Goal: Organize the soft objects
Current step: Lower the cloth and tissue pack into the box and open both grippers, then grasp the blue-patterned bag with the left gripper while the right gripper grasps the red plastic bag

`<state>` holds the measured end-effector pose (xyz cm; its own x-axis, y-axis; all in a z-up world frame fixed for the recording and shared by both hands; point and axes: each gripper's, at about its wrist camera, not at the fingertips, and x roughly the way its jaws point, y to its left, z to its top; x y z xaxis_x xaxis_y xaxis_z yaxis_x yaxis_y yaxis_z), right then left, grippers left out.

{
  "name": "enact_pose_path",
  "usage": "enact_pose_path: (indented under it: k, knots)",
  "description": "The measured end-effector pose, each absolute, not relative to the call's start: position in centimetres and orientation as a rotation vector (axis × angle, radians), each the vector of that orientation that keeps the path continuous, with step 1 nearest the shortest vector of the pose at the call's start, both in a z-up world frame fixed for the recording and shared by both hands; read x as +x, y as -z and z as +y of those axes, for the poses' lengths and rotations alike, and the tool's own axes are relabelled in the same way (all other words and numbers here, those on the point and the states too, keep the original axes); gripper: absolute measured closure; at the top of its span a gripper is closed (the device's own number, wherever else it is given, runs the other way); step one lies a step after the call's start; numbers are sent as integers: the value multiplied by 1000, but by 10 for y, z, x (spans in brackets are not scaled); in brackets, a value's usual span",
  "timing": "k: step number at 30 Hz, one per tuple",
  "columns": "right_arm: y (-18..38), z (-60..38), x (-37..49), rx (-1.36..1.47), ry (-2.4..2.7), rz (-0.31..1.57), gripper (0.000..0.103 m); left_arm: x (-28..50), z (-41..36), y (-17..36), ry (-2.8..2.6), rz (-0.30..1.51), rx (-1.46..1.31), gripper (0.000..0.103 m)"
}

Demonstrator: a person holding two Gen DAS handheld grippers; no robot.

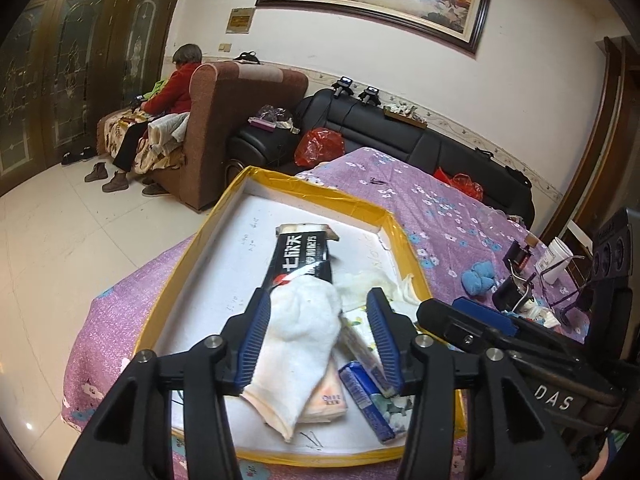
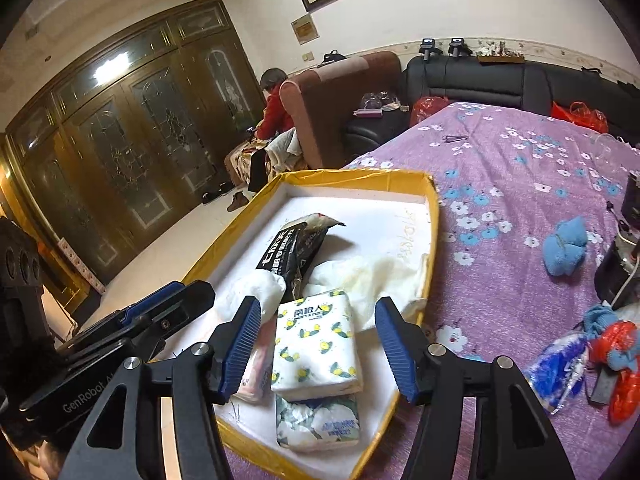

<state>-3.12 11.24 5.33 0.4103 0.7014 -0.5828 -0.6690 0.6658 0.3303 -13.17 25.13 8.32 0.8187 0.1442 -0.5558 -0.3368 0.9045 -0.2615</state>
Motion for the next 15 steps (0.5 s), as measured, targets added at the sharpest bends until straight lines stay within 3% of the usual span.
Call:
enact_pose_path:
  k: [10, 15]
  knots:
    - [-63, 72, -30, 48, -811, 728, 30, -131, 226, -92, -240, 533, -293, 34]
    - [-65, 40, -31, 9, -772, 700, 26, -126, 209, -93, -214, 544, -259, 33]
